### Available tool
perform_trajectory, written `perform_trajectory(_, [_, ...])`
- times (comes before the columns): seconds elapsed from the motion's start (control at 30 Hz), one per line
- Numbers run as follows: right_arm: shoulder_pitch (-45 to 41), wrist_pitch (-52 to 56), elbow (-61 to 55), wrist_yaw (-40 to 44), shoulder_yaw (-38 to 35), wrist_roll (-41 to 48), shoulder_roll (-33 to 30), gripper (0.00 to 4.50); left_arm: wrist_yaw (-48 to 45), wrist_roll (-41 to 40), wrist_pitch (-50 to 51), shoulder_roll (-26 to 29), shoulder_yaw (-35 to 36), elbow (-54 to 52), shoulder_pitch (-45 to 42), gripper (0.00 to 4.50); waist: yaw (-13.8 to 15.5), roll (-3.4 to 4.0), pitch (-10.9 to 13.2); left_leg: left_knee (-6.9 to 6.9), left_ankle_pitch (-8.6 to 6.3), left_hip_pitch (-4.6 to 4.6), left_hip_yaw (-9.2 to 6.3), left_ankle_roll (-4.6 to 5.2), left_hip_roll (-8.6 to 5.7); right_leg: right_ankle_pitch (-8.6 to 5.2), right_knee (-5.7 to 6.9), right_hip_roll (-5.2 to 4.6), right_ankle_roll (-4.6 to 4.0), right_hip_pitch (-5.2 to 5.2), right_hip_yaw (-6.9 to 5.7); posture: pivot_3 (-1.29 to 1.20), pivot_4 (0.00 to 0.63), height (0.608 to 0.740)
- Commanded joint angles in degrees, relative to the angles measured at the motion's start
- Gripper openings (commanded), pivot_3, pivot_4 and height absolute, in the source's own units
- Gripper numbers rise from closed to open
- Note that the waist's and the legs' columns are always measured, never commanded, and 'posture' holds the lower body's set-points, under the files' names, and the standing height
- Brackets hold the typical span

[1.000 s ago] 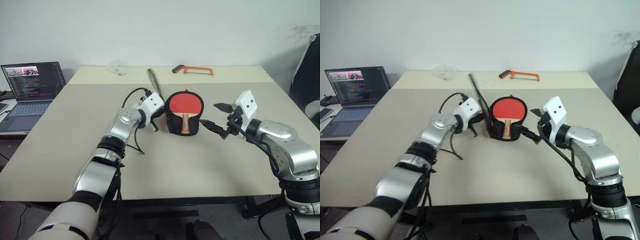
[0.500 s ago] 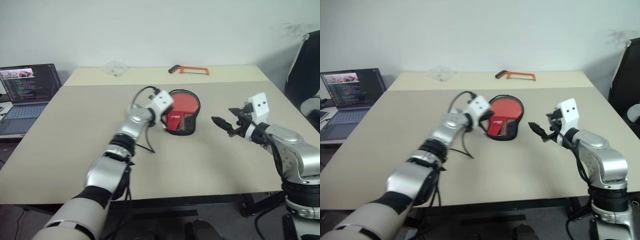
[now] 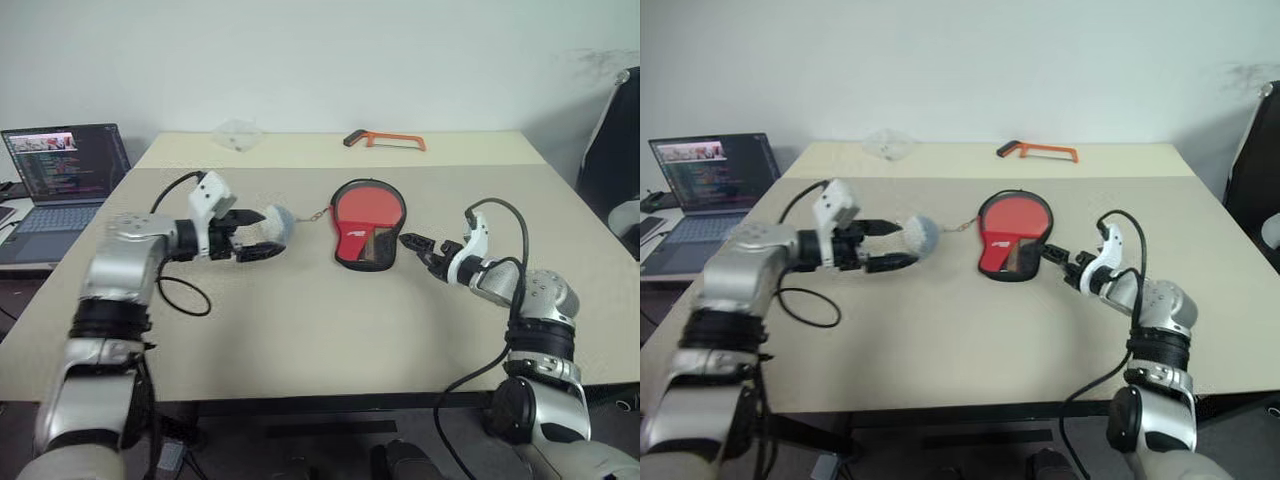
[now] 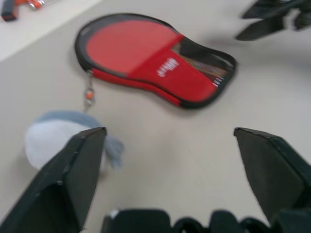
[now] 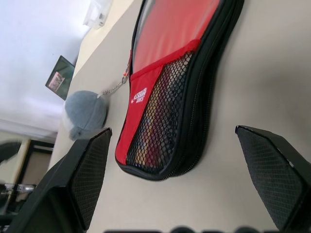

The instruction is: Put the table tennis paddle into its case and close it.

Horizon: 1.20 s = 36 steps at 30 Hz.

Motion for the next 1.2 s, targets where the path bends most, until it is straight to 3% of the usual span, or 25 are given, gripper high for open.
perform_trajectory(0.03, [-2.63, -5.09, 5.96, 2.57, 2.85, -1.84, -0.10, 4.50, 3.13, 0.86, 0.18, 1.85, 1.19, -5.49, 3.07, 4.46, 0.00, 0.00, 0.00, 0.01, 0.00, 0.01, 0.00, 0.00, 0.00, 0.00, 0.01, 0.01, 0.00, 0.01, -0.01, 0.00, 0.150, 0.740])
perform_trajectory(0.47, [-10.35, -13.59, 21.24, 7.46, 7.84, -4.52, 4.74, 4.50, 8.34, -1.48, 5.86, 3.38, 2.68, -17.84, 12.61, 4.46, -1.48, -0.01, -0.01, 0.00, 0.01, 0.07, 0.06, 0.02, 0.04, 0.01, 0.08, 0.02, -0.01, 0.01, 0.05, 0.00, 0.150, 0.740])
perform_trajectory(0.9, [-15.39, -21.76, 32.81, 7.23, 7.40, -7.03, 5.94, 4.50, 10.99, -1.75, 6.50, 3.60, 2.49, -19.88, 13.88, 4.46, -1.42, -0.01, 0.00, -0.01, 0.01, 0.05, 0.04, 0.02, 0.03, 0.01, 0.04, 0.00, -0.01, 0.01, 0.04, 0.00, 0.150, 0.740])
perform_trajectory(1.0, [-15.32, -21.96, 33.63, 7.02, 7.13, -6.88, 6.01, 3.85, 11.08, -1.48, 6.12, 3.26, 1.88, -19.23, 13.27, 4.50, -1.38, -0.01, 0.00, 0.00, 0.01, 0.06, 0.04, 0.02, 0.03, 0.01, 0.04, 0.00, -0.02, 0.02, 0.04, 0.00, 0.150, 0.740])
perform_trajectory(1.2, [-14.63, -22.83, 34.42, 5.57, 6.94, -7.19, 6.55, 1.75, 11.17, -1.25, 5.42, 2.84, 1.05, -18.12, 12.38, 4.50, -1.40, -0.01, 0.00, -0.07, 0.01, 0.00, 0.03, 0.01, 0.04, 0.01, -0.02, 0.00, -0.02, -0.03, 0.03, 0.00, 0.150, 0.740])
